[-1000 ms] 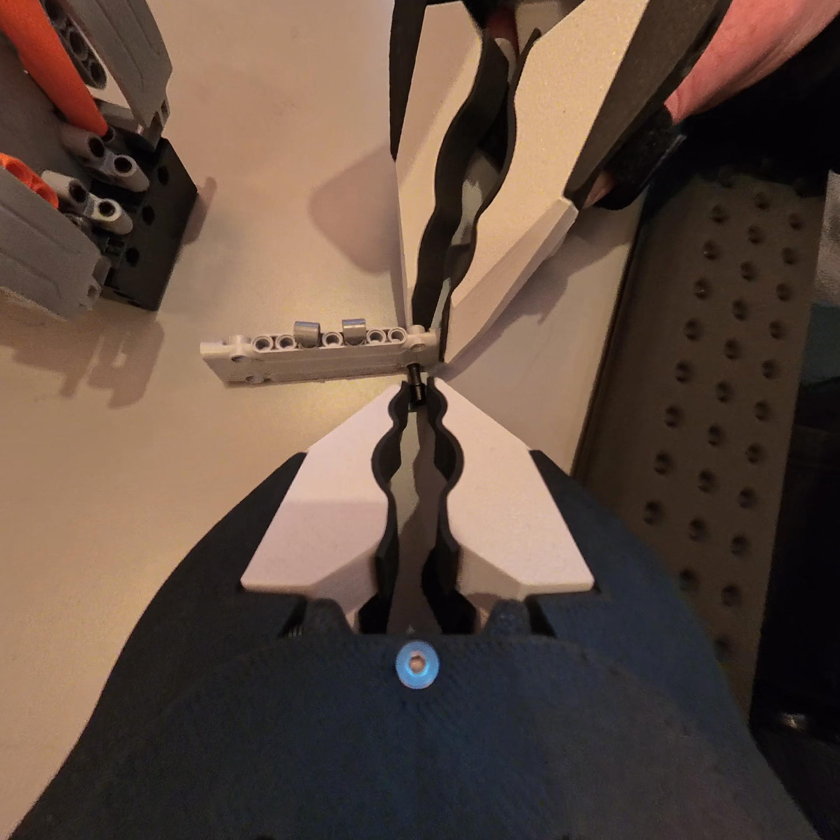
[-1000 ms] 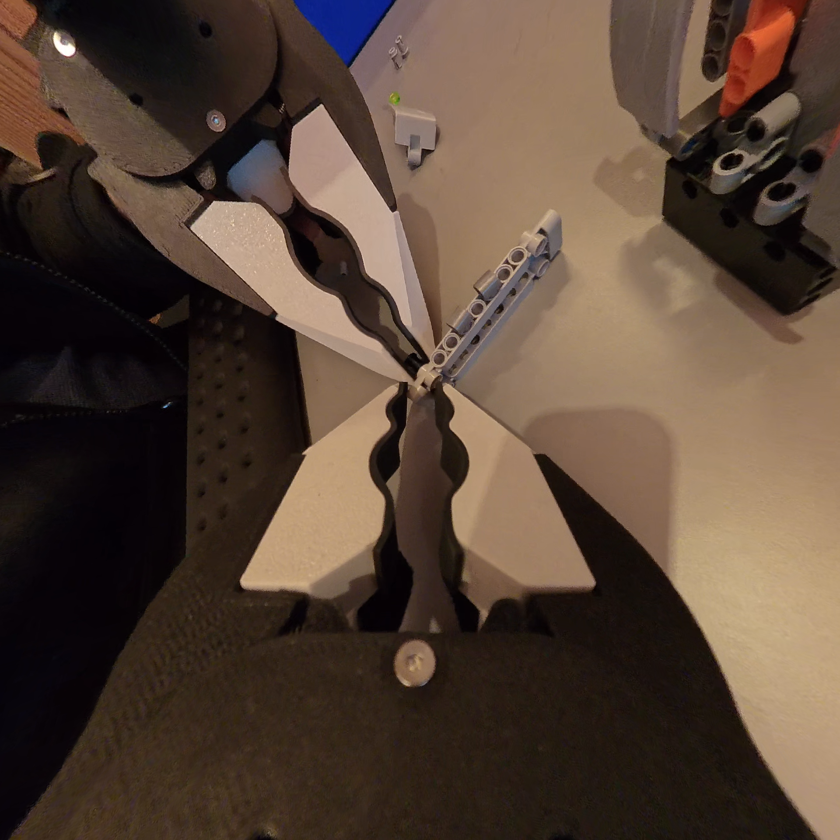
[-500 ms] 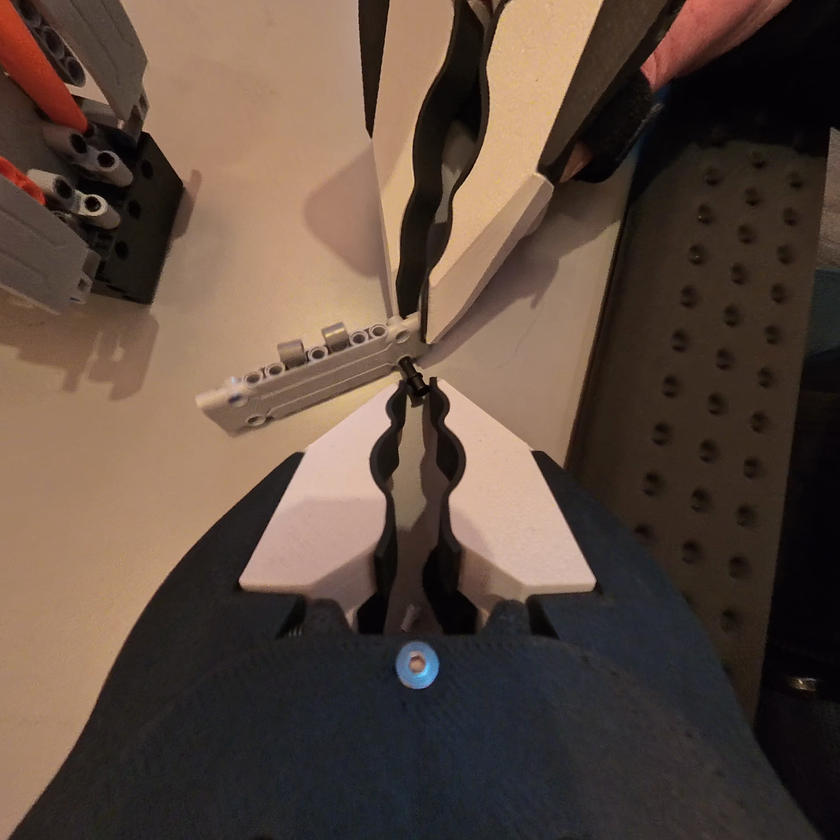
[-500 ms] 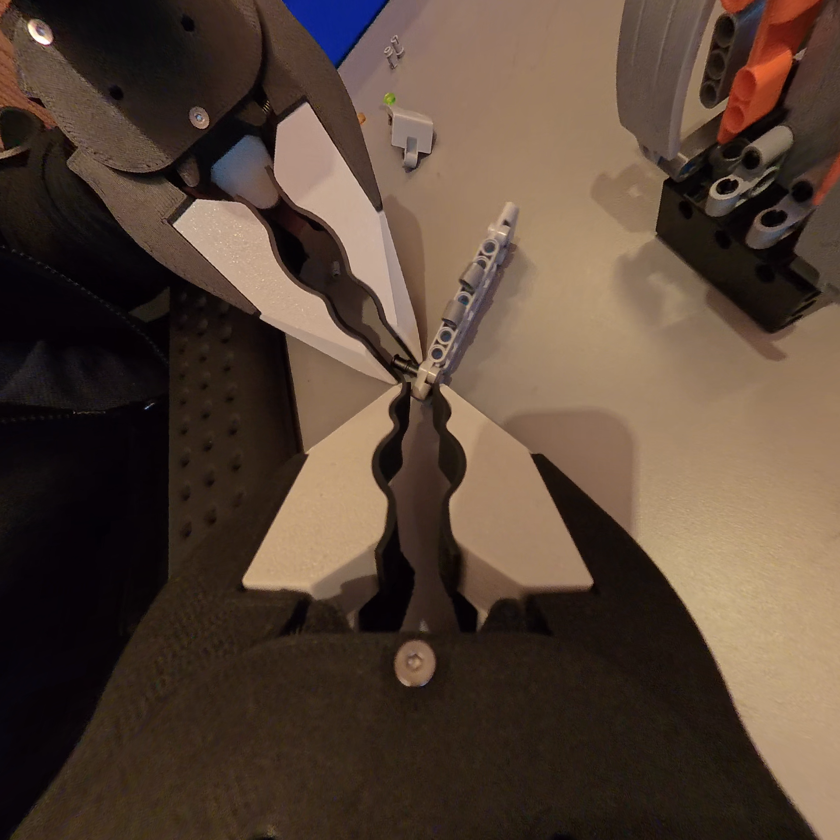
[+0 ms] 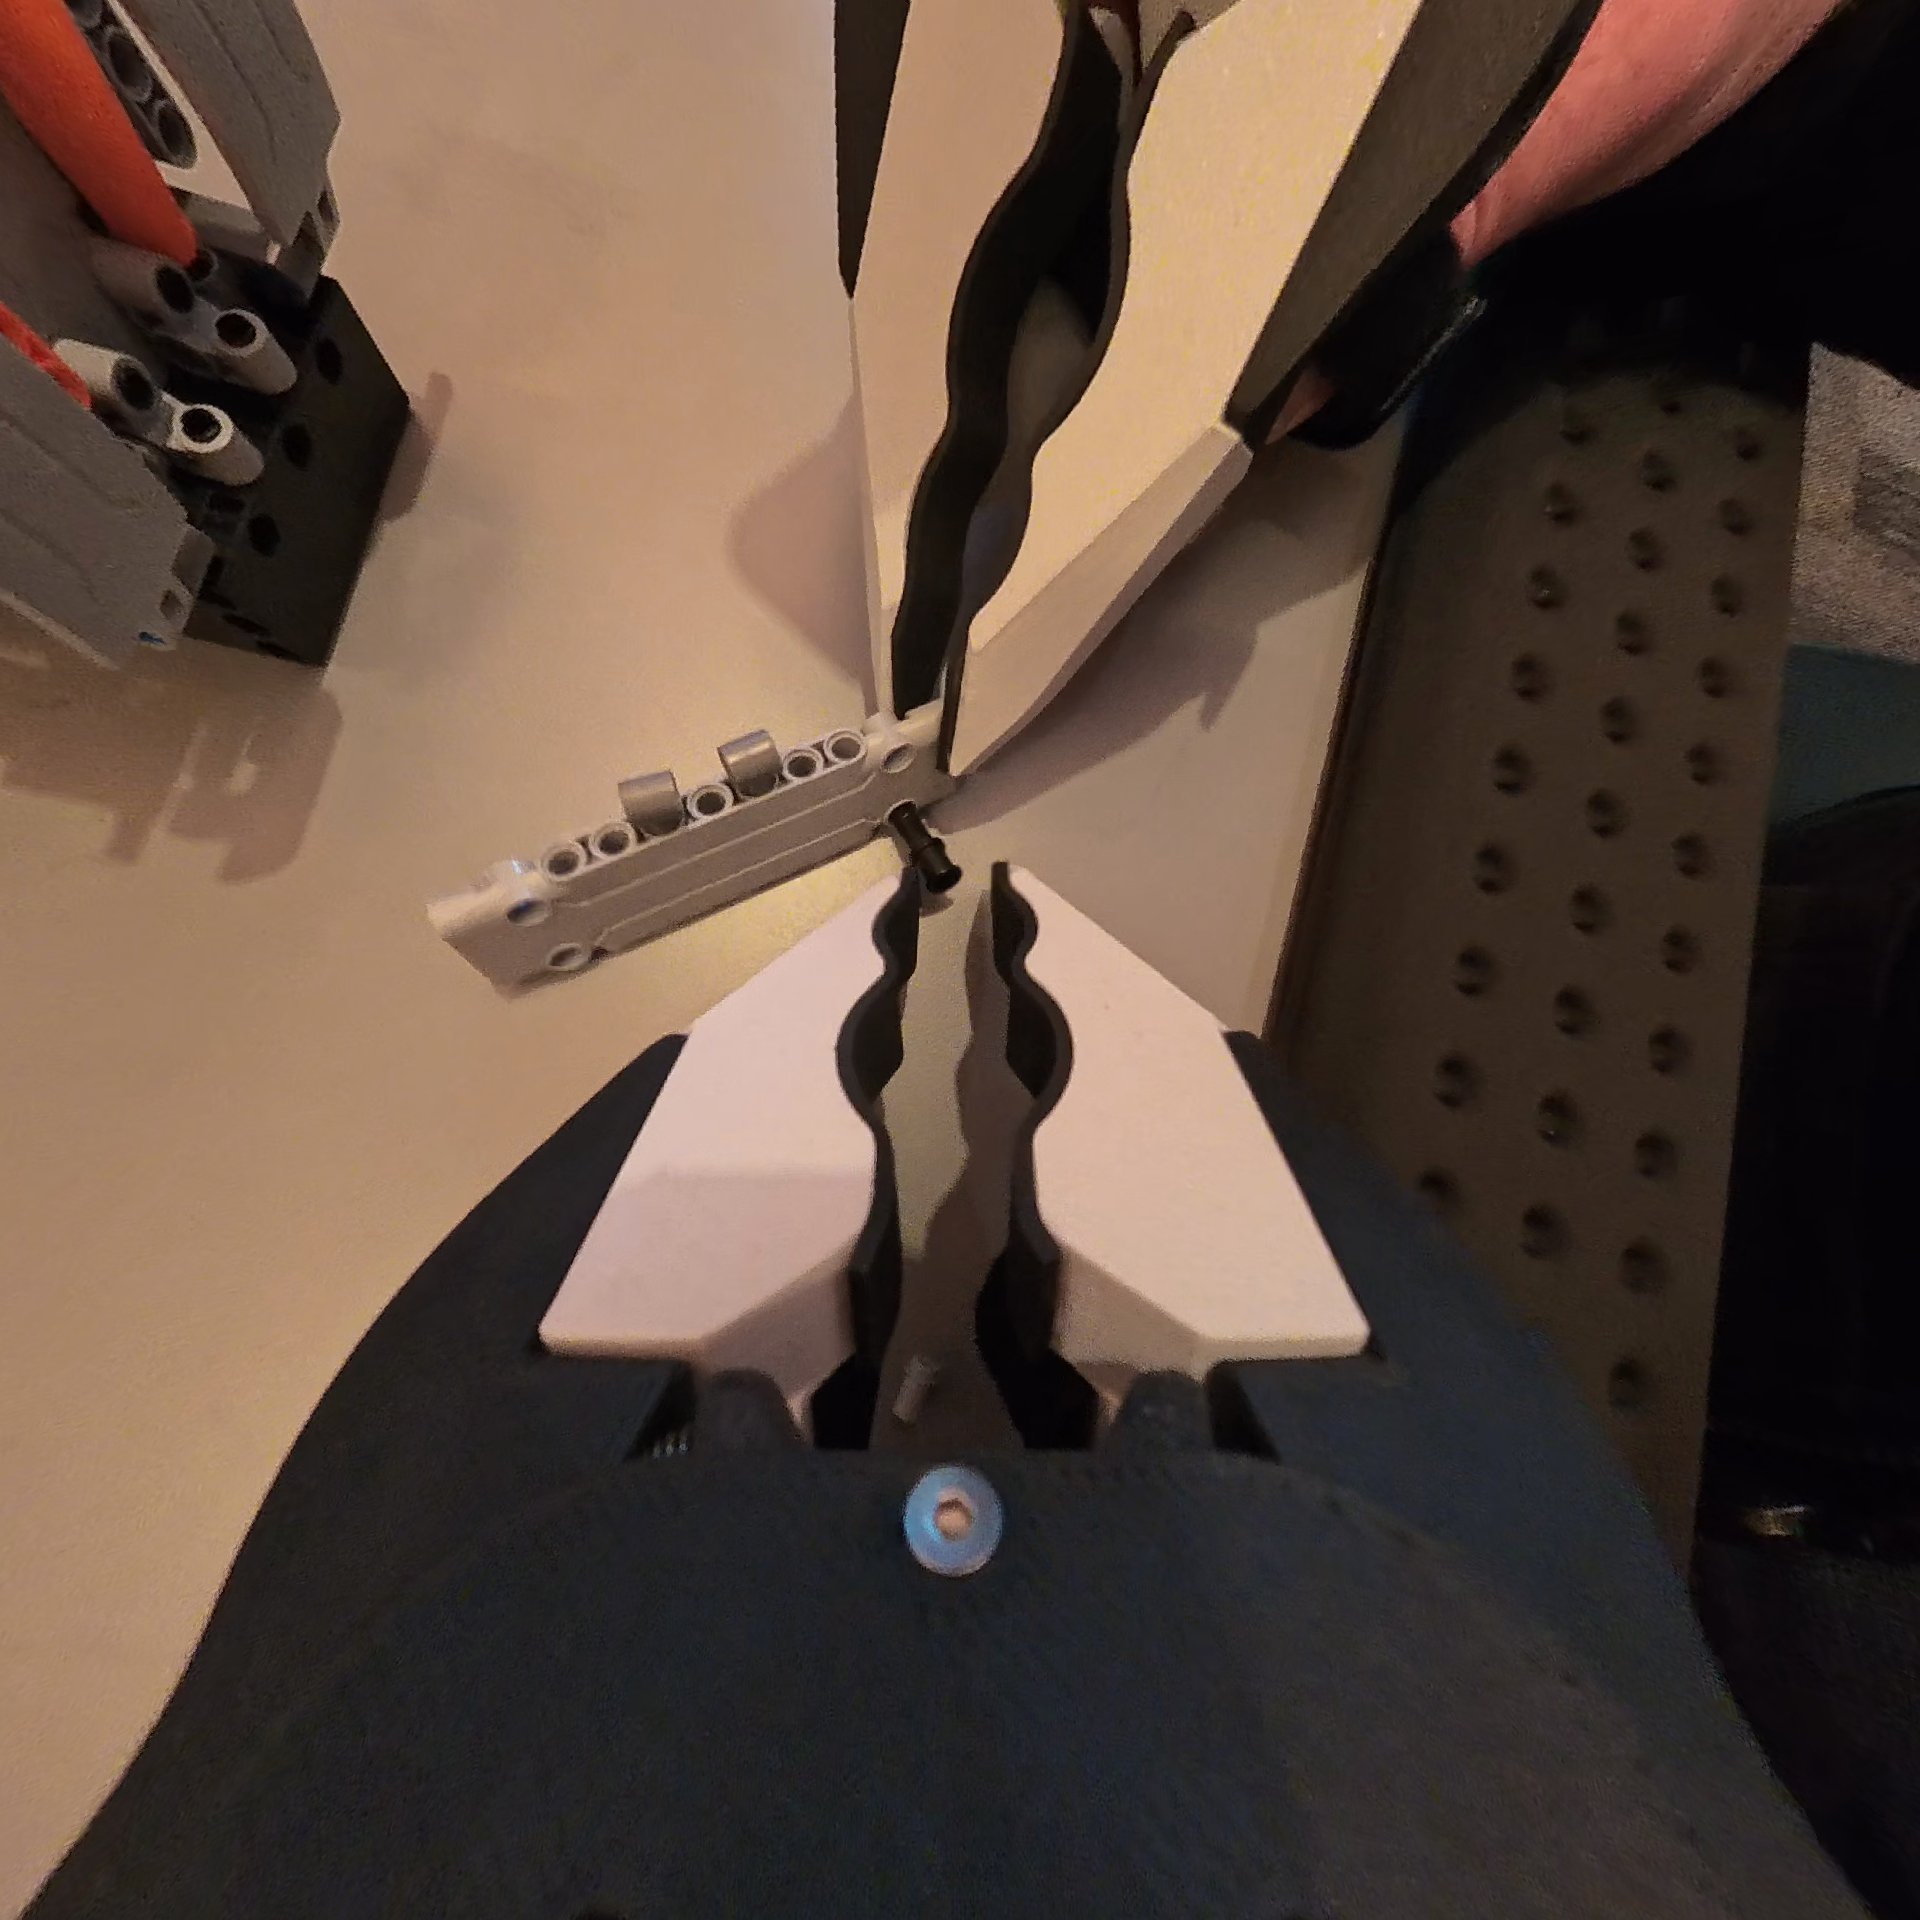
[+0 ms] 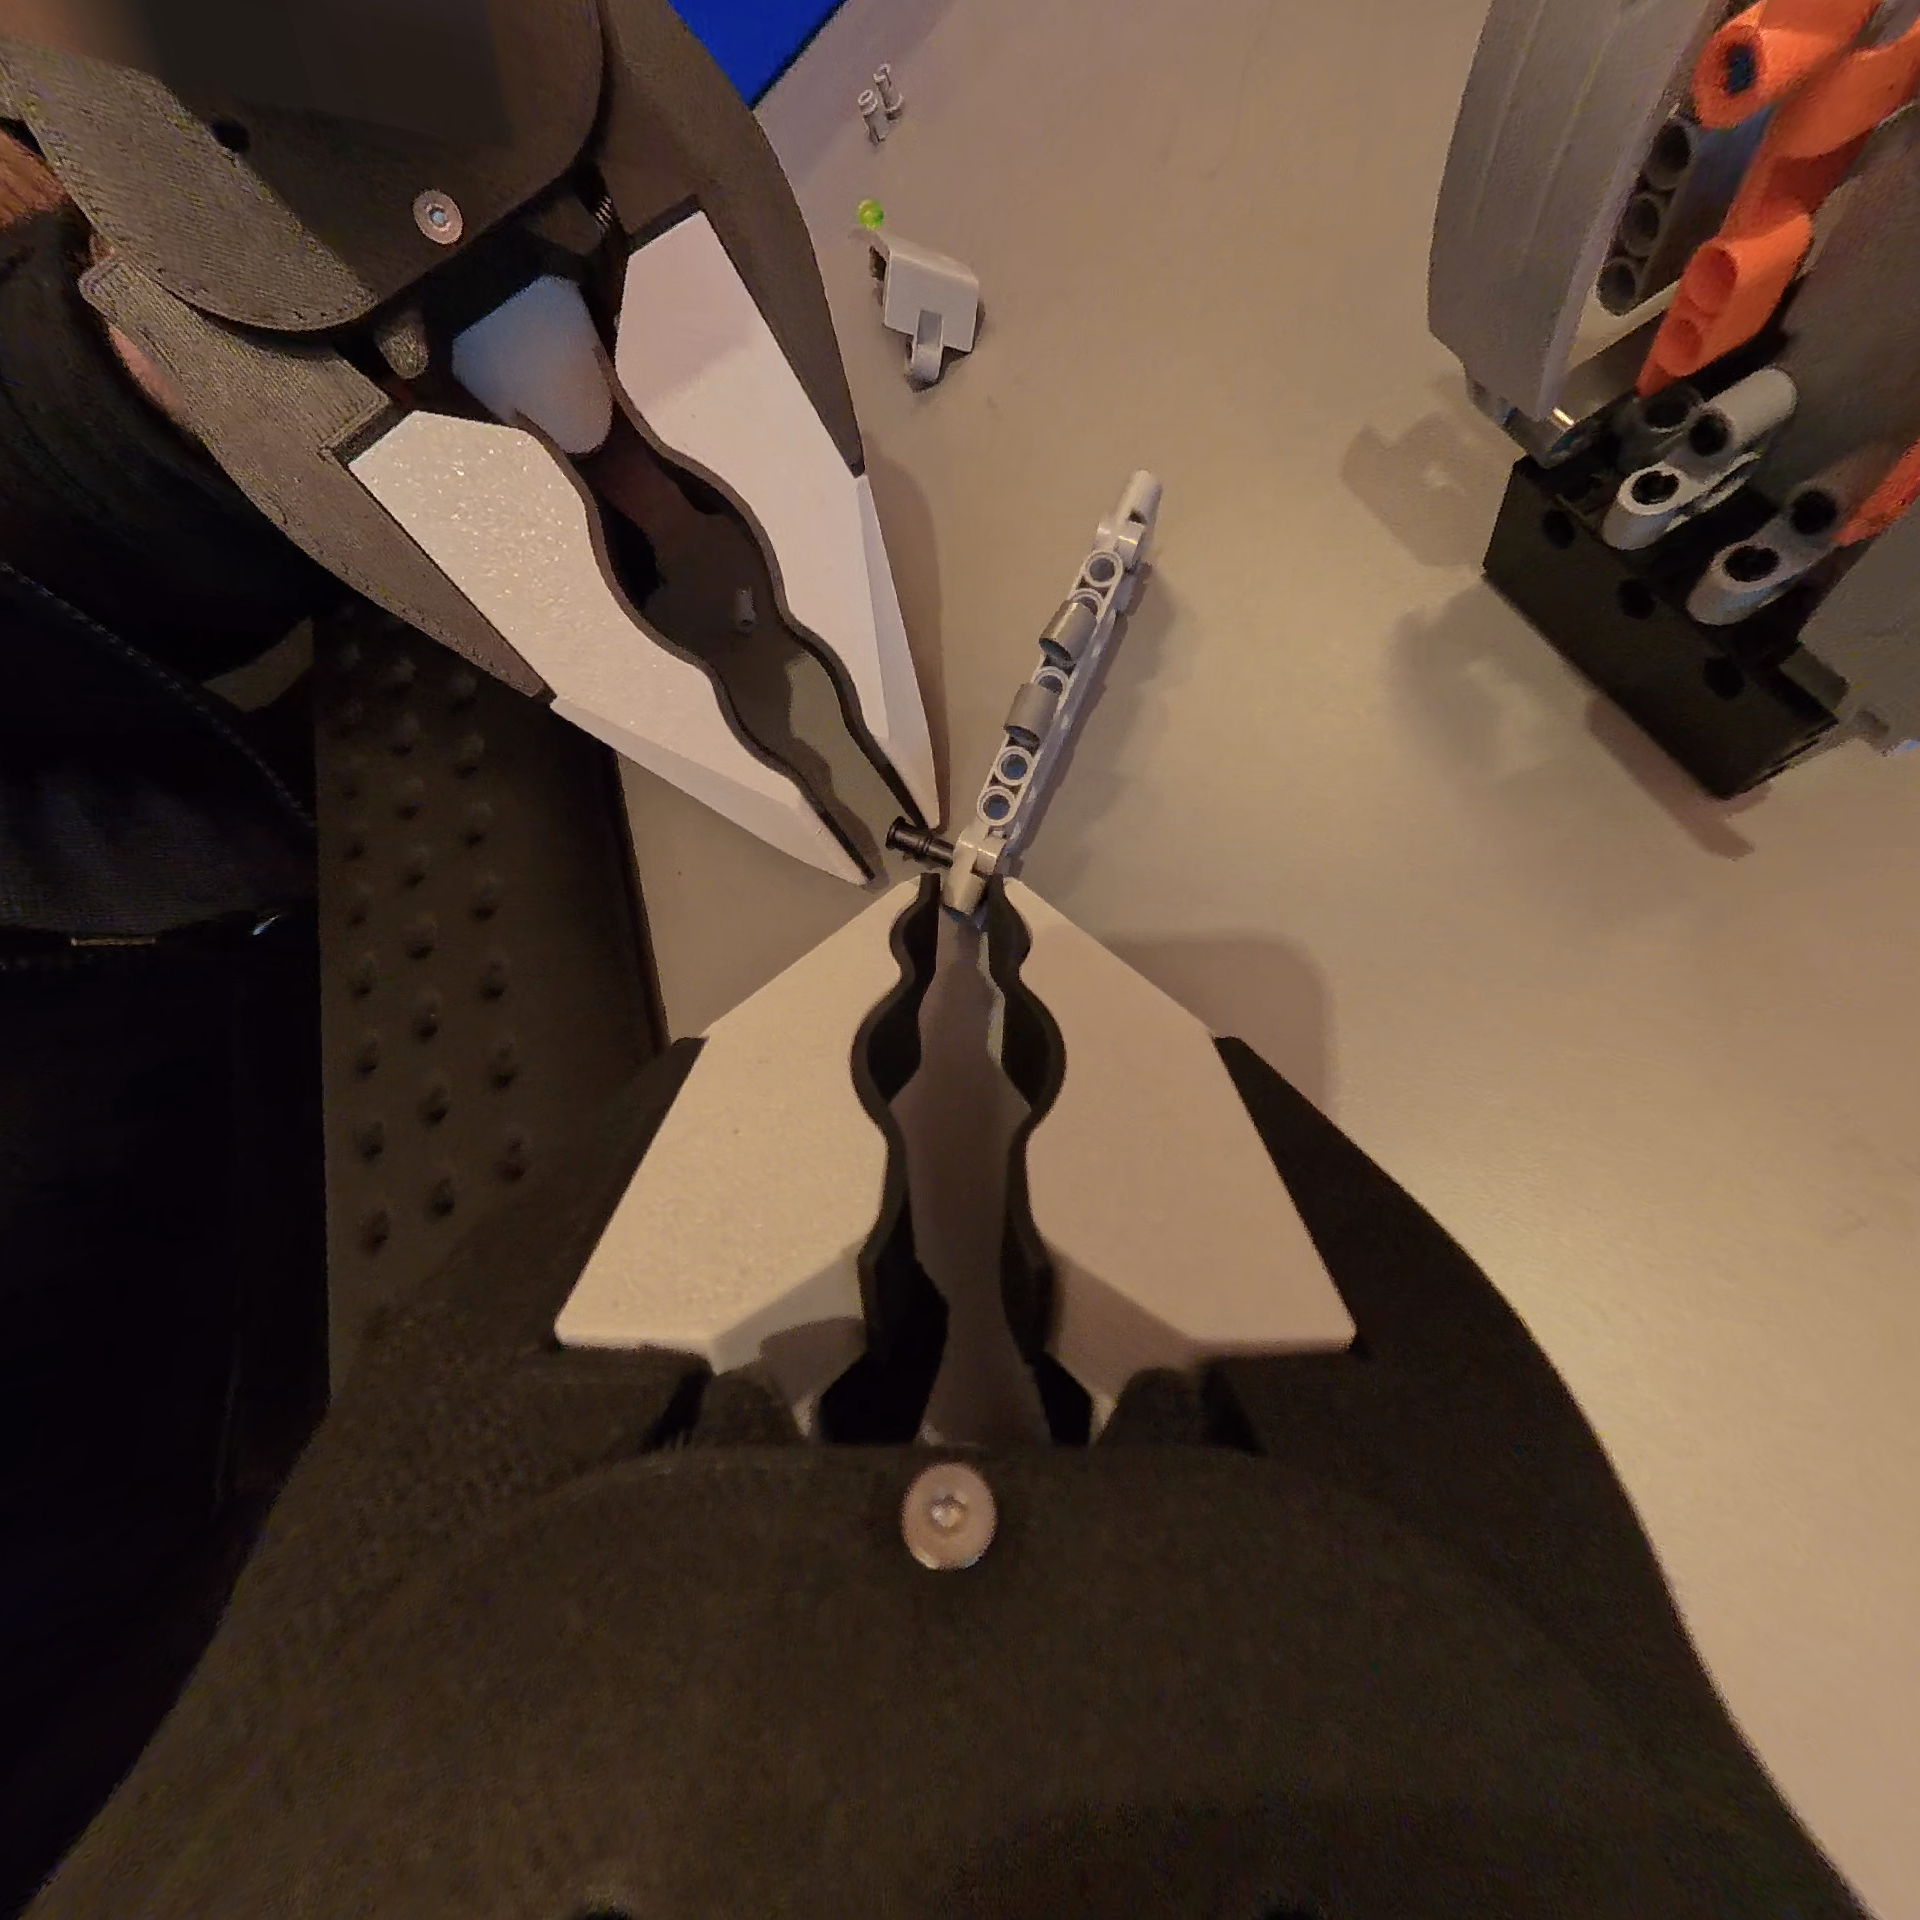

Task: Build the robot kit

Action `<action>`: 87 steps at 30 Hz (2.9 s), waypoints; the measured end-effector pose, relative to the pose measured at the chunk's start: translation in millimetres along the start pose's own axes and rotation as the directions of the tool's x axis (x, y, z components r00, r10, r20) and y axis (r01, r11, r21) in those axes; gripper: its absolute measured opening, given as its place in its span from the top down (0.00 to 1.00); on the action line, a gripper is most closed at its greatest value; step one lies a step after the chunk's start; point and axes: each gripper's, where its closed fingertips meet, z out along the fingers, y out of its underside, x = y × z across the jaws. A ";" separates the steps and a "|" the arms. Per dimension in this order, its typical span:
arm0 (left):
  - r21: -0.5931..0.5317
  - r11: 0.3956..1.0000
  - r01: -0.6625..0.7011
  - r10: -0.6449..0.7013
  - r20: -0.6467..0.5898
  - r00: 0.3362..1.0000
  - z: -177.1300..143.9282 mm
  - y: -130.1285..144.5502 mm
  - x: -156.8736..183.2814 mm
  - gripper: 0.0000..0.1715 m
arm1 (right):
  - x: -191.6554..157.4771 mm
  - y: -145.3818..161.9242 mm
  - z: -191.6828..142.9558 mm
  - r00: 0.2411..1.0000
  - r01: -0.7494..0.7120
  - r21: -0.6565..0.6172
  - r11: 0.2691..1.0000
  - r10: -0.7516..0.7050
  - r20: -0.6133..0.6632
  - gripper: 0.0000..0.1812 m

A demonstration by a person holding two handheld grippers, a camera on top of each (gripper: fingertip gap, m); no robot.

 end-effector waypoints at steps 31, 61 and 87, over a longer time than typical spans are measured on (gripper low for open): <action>-0.017 1.000 0.003 -0.004 -0.061 0.998 3.6 0.8 4.8 0.98 | 0.6 0.9 8.4 0.998 0.058 -0.057 0.997 -0.059 -0.015 0.97; -0.013 0.999 -0.037 0.037 0.072 0.997 8.5 -4.4 -4.8 0.99 | 11.4 -4.5 7.1 0.992 0.008 -0.010 1.000 -0.009 -0.124 0.97; 0.006 1.000 -0.023 0.022 0.054 0.998 9.2 -5.6 -5.5 0.98 | 13.4 -4.9 5.3 0.991 0.017 -0.003 1.000 -0.017 -0.134 0.97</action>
